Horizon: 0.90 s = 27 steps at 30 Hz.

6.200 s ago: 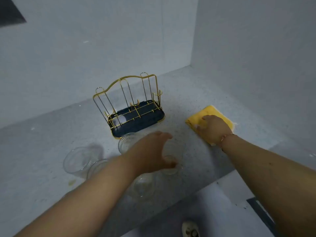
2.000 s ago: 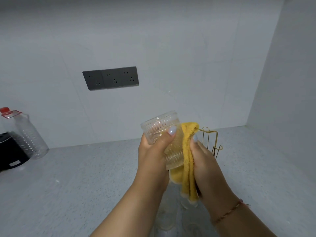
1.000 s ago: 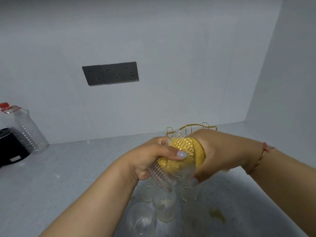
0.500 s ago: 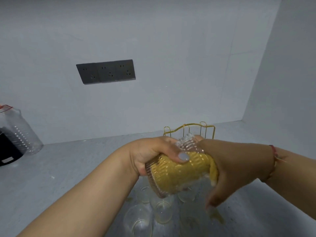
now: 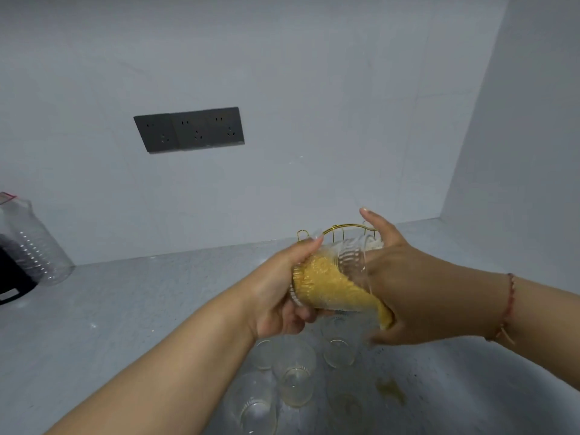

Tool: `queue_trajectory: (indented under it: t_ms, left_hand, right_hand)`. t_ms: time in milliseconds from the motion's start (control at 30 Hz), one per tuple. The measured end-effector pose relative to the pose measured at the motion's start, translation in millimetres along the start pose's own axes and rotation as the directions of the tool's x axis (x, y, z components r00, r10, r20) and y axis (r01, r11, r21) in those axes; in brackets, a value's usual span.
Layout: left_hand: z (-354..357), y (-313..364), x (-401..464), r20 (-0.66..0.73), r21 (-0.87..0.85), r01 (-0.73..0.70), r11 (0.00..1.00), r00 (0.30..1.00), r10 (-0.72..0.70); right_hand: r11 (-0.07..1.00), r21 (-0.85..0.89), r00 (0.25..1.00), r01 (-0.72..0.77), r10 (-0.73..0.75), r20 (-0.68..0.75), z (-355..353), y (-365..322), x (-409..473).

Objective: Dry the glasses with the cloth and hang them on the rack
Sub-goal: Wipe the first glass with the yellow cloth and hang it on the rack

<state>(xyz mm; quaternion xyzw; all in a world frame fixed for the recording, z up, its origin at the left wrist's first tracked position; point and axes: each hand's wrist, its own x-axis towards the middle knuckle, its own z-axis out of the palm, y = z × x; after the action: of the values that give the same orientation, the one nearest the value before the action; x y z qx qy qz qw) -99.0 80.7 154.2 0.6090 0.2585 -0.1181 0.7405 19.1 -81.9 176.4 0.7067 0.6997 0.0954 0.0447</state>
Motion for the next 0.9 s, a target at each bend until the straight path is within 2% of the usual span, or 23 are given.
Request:
queue_trajectory:
  t_ms: [100, 167, 233, 267, 300, 333, 367, 400, 433, 467, 500, 567, 600, 633, 667, 700, 733, 767, 833, 867, 900]
  left_hand:
    - [11.5, -8.8, 2.9, -0.187, -0.008, -0.182, 0.983, 0.966, 0.178]
    - [13.4, -12.3, 2.1, -0.232, 0.006, -0.335, 0.942, 0.916, 0.328]
    - [15.2, -13.4, 0.3, -0.241, -0.017, -0.453, 0.892, 0.867, 0.436]
    - [15.3, -13.7, -0.3, -0.254, -0.01, -0.51, 0.86, 0.833, 0.491]
    - [15.3, -14.3, -0.8, -0.27, 0.026, -0.565, 0.825, 0.791, 0.55]
    - [14.4, -15.4, -0.9, -0.28, 0.094, -0.613, 0.784, 0.74, 0.612]
    - [12.1, -17.0, 0.0, -0.275, 0.181, -0.658, 0.731, 0.68, 0.68]
    - [9.9, -18.1, 0.1, -0.252, 0.271, -0.693, 0.668, 0.619, 0.744]
    - [7.1, -19.6, 1.4, -0.216, 0.347, -0.713, 0.61, 0.572, 0.791]
    - [5.3, -21.4, 2.3, -0.178, 0.395, -0.72, 0.57, 0.549, 0.817]
    - [3.6, -23.7, 2.7, -0.141, 0.414, -0.723, 0.553, 0.549, 0.824]
    - [0.6, -26.9, 1.8, -0.081, 0.391, -0.711, 0.585, 0.606, 0.791]
    - [-0.6, -27.5, 1.0, -0.064, 0.371, -0.685, 0.627, 0.654, 0.753]
    - [-0.5, -26.1, -1.2, -0.05, 0.338, -0.647, 0.684, 0.713, 0.699]
    - [0.2, -22.7, -3.3, -0.04, 0.276, -0.593, 0.756, 0.779, 0.626]
    - [1.9, -19.1, -3.8, -0.034, 0.185, -0.526, 0.83, 0.841, 0.54]
    - [5.0, -15.3, -4.5, -0.031, 0.081, -0.445, 0.892, 0.893, 0.448]
    - [8.5, -13.2, -4.2, -0.036, 0.002, -0.378, 0.926, 0.925, 0.377]
    - [12.7, -14.0, 0.9, -0.067, -0.059, -0.381, 0.922, 0.924, 0.378]
    - [14.4, -16.0, 2.9, -0.081, -0.067, -0.439, 0.896, 0.897, 0.434]
    - [14.6, -18.9, 4.0, -0.091, -0.063, -0.507, 0.859, 0.86, 0.501]
  right_hand:
    - [0.988, -0.136, 0.997, 0.08, -0.081, 0.002, 5.8, -1.0, -1.8]
    - [0.987, -0.115, 0.99, 0.116, -0.124, -0.068, 11.9, -2.0, -2.8]
    - [0.988, 0.099, 0.992, 0.116, -0.11, -0.066, -1.2, -5.4, 1.4]
    - [0.967, 0.246, 0.998, 0.058, -0.055, -0.021, -7.3, -6.6, 3.7]
    - [0.903, 0.428, 0.997, -0.047, 0.016, 0.076, -14.1, -9.4, 4.5]
    - [0.73, 0.667, 0.985, -0.149, 0.055, 0.161, -18.9, -12.0, 4.9]
    - [0.453, 0.877, 0.986, -0.16, 0.03, 0.165, -15.1, -10.4, 5.1]
    - [0.126, 0.981, 0.989, -0.146, -0.012, 0.149, -9.8, -7.5, 5.7]
    - [-0.167, 0.974, 0.988, -0.153, -0.05, 0.146, -4.0, -6.8, 5.0]
    - [-0.334, 0.929, 0.986, -0.162, -0.082, 0.143, 2.2, -6.8, 4.0]
    - [-0.352, 0.92, 0.985, -0.173, -0.081, 0.154, 2.9, -8.2, 2.8]
    - [-0.184, 0.966, 0.982, -0.183, 0.018, 0.189, -1.4, -9.9, -0.5]
    - [-0.052, 0.98, 0.977, -0.191, 0.086, 0.194, -3.7, -9.2, -2.6]
    - [0.145, 0.962, 0.967, -0.231, 0.147, 0.21, -9.1, -11.3, -4.5]
    - [0.398, 0.875, 0.958, -0.274, 0.192, 0.213, -12.6, -13.7, -5.9]
    - [0.626, 0.719, 0.953, -0.301, 0.217, 0.21, -16.1, -18.7, -5.2]
    - [0.8, 0.536, 0.962, -0.269, 0.199, 0.186, -11.5, -19.3, -4.3]
    - [0.899, 0.392, 0.978, -0.194, 0.143, 0.155, -9.5, -22.0, -2.7]
    - [0.933, 0.335, 0.984, -0.134, 0.086, 0.155, -12.1, -24.5, -2.6]
    - [0.892, 0.42, 0.978, -0.166, 0.094, 0.185, -14.1, -21.9, -4.6]
    - [0.8, 0.568, 0.976, -0.193, 0.097, 0.195, -17.4, -20.3, -5.8]
